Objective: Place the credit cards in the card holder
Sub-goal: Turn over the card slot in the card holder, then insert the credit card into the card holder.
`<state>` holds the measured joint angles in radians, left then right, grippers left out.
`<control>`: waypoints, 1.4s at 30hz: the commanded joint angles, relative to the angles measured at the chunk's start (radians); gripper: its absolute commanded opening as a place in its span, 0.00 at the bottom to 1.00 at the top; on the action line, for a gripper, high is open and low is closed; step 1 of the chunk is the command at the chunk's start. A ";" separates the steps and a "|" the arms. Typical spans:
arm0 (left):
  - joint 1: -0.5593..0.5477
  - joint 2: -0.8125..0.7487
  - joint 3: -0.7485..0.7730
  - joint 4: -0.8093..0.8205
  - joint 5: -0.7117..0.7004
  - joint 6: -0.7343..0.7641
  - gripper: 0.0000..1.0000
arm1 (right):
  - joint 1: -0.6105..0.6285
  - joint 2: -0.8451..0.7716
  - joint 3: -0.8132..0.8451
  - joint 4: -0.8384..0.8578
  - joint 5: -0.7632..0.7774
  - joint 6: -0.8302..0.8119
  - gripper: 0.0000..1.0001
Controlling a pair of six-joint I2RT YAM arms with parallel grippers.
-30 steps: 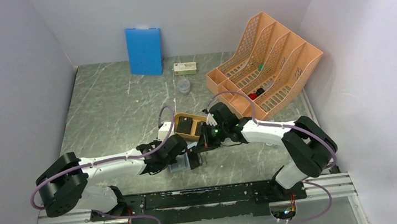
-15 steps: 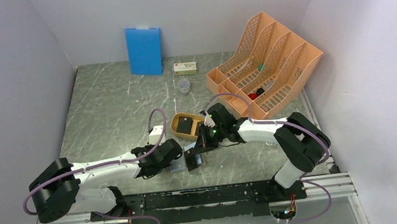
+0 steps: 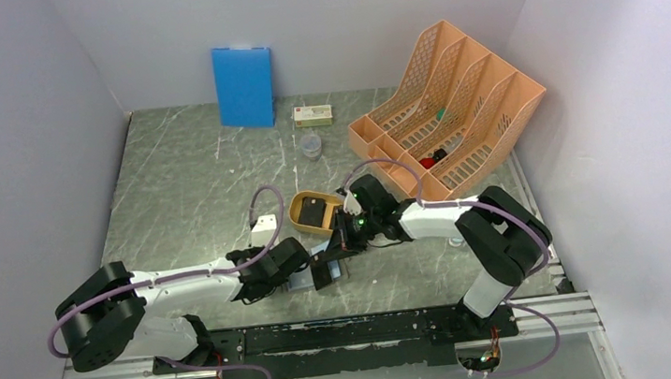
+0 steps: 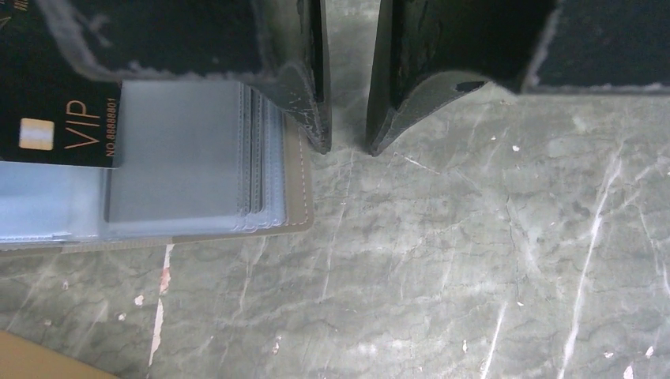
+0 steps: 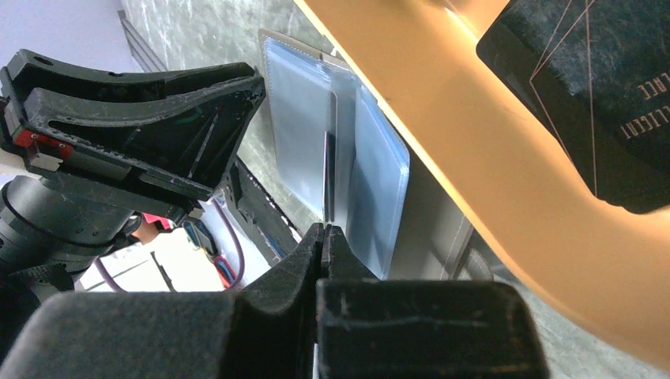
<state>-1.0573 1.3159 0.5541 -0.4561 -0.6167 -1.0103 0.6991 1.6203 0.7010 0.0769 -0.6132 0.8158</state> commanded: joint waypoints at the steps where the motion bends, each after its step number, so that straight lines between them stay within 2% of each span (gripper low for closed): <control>1: 0.000 0.031 -0.028 0.017 0.035 0.001 0.28 | -0.009 0.029 0.011 0.047 -0.034 0.020 0.00; 21: -0.001 0.037 -0.050 0.056 0.071 0.013 0.27 | -0.019 0.097 0.047 0.085 0.032 0.029 0.00; 42: -0.001 0.046 -0.082 0.095 0.130 -0.012 0.26 | 0.008 0.076 -0.056 0.175 0.129 0.100 0.00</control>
<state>-1.0573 1.3178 0.5278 -0.3584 -0.6209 -0.9913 0.6922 1.7023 0.6662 0.2508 -0.5385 0.9054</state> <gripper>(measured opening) 0.264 0.008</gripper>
